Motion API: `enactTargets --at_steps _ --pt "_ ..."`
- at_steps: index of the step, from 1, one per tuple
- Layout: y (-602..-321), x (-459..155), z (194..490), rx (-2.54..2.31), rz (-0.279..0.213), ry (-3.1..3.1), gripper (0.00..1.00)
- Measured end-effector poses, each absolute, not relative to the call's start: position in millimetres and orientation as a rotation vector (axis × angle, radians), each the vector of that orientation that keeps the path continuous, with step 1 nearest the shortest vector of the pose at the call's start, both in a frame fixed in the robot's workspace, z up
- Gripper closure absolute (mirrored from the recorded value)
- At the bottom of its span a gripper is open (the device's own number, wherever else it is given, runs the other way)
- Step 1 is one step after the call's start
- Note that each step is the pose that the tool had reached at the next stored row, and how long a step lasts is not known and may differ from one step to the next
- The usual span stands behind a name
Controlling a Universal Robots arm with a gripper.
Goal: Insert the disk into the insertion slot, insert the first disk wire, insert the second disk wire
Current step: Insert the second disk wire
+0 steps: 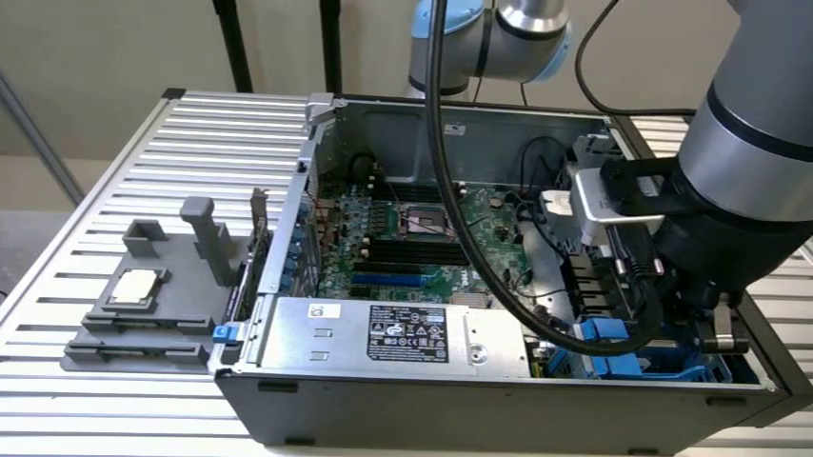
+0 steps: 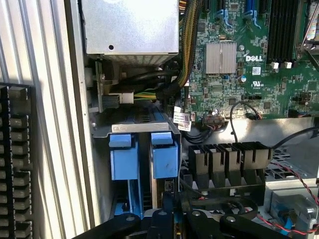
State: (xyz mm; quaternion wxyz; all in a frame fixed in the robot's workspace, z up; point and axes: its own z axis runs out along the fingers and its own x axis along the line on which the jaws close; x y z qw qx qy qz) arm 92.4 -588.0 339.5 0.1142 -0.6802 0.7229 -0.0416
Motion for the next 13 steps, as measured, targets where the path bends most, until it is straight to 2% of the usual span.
enactTargets --at_steps 13 --pt "-590.4 92.0 337.1 -1.994 -0.115 2.108 0.84"
